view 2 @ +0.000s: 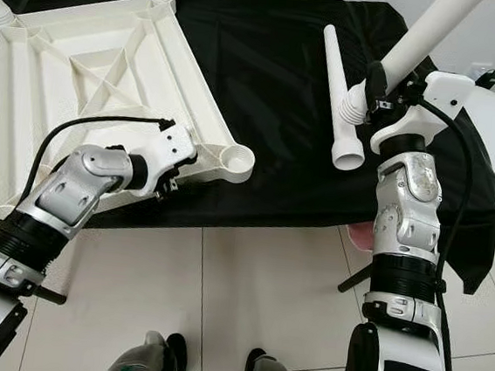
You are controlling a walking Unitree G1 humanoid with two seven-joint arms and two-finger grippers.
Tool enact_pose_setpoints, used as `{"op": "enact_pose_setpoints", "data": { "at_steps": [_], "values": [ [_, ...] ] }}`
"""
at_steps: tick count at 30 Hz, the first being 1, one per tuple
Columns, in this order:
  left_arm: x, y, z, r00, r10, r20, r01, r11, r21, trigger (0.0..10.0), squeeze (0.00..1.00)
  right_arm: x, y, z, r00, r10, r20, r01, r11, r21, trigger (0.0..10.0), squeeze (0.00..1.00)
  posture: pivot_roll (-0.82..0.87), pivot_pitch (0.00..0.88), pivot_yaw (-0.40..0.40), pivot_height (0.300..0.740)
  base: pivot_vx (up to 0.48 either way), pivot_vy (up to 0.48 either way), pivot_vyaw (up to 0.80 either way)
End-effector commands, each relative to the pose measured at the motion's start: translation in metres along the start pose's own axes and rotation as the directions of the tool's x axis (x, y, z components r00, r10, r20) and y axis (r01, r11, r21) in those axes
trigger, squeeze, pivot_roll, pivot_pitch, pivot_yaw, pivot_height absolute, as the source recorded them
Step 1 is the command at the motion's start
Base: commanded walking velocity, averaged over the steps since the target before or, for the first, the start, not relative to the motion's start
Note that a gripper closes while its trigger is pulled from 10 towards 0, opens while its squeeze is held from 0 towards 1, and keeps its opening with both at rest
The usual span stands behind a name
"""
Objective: Building children table
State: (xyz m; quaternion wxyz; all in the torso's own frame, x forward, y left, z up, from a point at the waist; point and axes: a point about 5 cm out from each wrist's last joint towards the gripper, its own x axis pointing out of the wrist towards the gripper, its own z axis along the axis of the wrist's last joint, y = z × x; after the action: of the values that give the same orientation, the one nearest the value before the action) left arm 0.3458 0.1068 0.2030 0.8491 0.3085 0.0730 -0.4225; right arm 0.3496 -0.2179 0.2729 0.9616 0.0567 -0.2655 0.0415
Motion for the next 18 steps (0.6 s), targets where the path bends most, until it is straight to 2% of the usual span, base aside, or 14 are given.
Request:
{"op": "enact_pose_setpoints", "data": {
  "at_steps": [1,4,6,9,11,13,15,17,18],
  "values": [
    [-0.004,0.004,0.008,1.0,-0.011,0.025,0.012,1.0,-0.01,10.0,0.0,0.001,0.003,0.002,1.0,0.026,0.009,-0.026,1.0,0.013,10.0,0.0,-0.09,0.187,0.016,0.74,0.0,0.0,0.0],
    [-0.006,0.005,0.011,0.999,-0.012,0.035,0.012,1.0,-0.015,10.0,0.0,0.001,0.004,0.002,0.999,0.032,0.007,-0.032,0.999,0.015,10.0,0.0,-0.08,0.187,0.016,0.74,0.0,0.0,0.0],
    [-0.012,0.008,0.027,0.995,-0.017,0.097,0.021,0.999,-0.044,10.0,0.0,0.003,0.008,0.0,0.998,0.059,-0.001,-0.059,0.998,0.025,10.0,0.0,-0.08,0.186,0.012,0.74,0.0,0.0,0.0],
    [-0.015,0.009,0.035,0.991,-0.018,0.133,0.027,0.998,-0.063,10.0,0.0,0.004,0.01,-0.001,0.998,0.069,-0.009,-0.068,0.997,0.03,10.0,0.0,-0.08,0.185,0.01,0.74,0.0,0.0,0.0],
    [-0.019,0.013,0.047,0.981,0.001,0.194,0.023,0.992,-0.121,10.0,0.0,0.006,0.016,-0.006,0.994,0.104,-0.036,-0.102,0.994,0.048,10.0,0.0,-0.07,0.184,0.007,0.74,0.0,0.0,0.0],
    [-0.019,0.015,0.049,0.978,0.013,0.209,0.017,0.989,-0.145,10.0,0.0,0.007,0.018,-0.007,0.992,0.117,-0.046,-0.114,0.992,0.056,10.0,0.0,-0.07,0.184,0.007,0.74,0.0,0.0,0.0],
    [-0.018,0.02,0.05,0.971,0.069,0.227,-0.018,0.975,-0.222,10.0,0.0,0.007,0.026,-0.013,0.985,0.155,-0.072,-0.15,0.986,0.07,10.0,0.0,-0.07,0.185,0.002,0.74,0.0,0.0,0.0],
    [-0.018,0.02,0.05,0.971,0.069,0.227,-0.018,0.975,-0.222,10.0,0.0,0.007,0.026,-0.013,0.985,0.155,-0.072,-0.15,0.986,0.07,10.0,0.0,-0.07,0.185,0.002,0.74,0.0,0.0,0.0],
    [-0.015,0.023,0.049,0.963,0.131,0.236,-0.059,0.956,-0.287,10.0,0.0,0.006,0.034,-0.019,0.977,0.19,-0.099,-0.183,0.98,0.078,10.0,0.0,-0.07,0.186,-0.005,0.74,0.0,0.0,0.0]
  ]
}}
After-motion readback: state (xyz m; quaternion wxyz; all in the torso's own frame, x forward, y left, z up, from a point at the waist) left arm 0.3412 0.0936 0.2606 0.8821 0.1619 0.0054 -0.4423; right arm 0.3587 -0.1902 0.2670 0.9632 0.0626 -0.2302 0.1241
